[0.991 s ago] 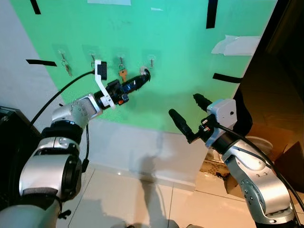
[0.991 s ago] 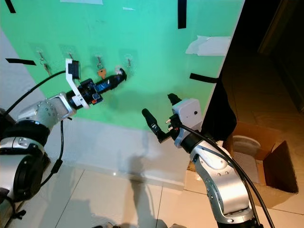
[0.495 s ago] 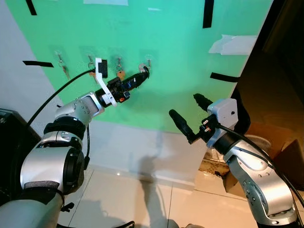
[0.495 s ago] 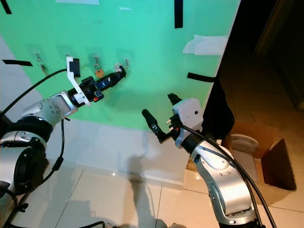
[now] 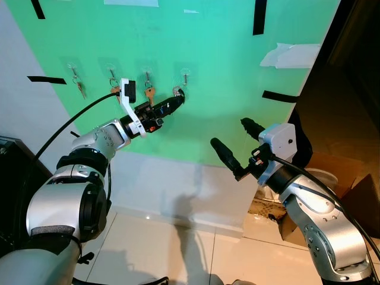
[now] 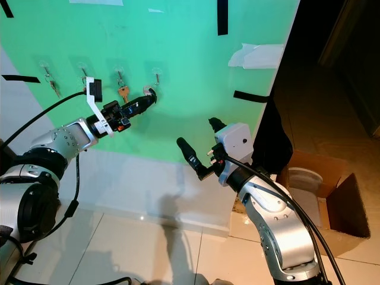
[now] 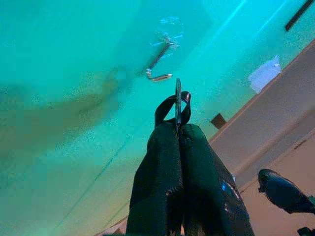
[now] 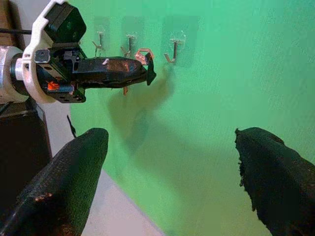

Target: Hang keys on a hook

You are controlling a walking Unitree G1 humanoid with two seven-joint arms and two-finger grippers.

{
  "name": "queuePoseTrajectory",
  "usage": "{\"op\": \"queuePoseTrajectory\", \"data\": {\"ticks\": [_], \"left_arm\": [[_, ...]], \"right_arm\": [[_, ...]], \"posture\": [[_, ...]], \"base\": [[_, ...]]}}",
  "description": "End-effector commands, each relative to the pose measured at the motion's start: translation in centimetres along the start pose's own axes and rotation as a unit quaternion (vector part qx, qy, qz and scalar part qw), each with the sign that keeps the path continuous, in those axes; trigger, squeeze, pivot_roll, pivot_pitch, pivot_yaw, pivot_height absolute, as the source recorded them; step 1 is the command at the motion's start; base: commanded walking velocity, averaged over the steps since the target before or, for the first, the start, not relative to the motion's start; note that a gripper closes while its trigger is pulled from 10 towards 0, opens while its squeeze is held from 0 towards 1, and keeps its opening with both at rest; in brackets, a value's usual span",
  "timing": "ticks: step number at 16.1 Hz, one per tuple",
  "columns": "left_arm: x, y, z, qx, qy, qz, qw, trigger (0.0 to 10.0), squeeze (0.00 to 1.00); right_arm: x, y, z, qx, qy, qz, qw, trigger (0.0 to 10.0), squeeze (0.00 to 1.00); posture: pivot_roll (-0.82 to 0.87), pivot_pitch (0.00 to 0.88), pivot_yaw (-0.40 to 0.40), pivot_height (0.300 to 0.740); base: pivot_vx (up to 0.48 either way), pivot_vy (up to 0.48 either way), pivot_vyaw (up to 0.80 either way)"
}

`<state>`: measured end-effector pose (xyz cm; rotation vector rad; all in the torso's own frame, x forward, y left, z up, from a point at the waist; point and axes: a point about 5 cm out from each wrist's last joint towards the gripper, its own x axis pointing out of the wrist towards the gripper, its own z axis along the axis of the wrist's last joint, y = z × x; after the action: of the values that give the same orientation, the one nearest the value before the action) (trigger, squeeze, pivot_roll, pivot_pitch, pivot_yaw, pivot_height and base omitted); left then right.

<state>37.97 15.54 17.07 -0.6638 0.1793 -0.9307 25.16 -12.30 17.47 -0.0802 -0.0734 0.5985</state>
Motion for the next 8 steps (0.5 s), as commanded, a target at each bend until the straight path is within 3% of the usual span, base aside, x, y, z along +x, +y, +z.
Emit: {"op": "queuePoseTrajectory", "data": {"ticks": [1, 4, 8], "left_arm": [[0.12, 0.05, 0.39, 0.013, 0.008, 0.017, 1.000, 10.0, 0.00], [0.08, 0.24, 0.04, 0.014, 0.017, 0.027, 0.999, 10.0, 0.00], [0.43, -0.55, 0.45, 0.010, 0.011, -0.026, 1.000, 10.0, 0.00]], "right_arm": [[0.01, -0.05, 0.45, 0.001, -0.006, 0.002, 1.000, 10.0, 0.00], [0.07, -0.01, 0.45, 0.000, -0.005, 0.003, 1.000, 10.0, 0.00], [-0.01, -0.03, 0.48, -0.001, -0.006, 0.001, 1.000, 10.0, 0.00]], "posture": [[-0.20, 0.000, 0.083, 0.740], [-0.20, 0.000, 0.084, 0.740], [-0.21, 0.000, 0.086, 0.740]], "base": [[0.000, 0.000, 0.00], [0.000, 0.000, 0.00], [0.000, 0.000, 0.00]]}}
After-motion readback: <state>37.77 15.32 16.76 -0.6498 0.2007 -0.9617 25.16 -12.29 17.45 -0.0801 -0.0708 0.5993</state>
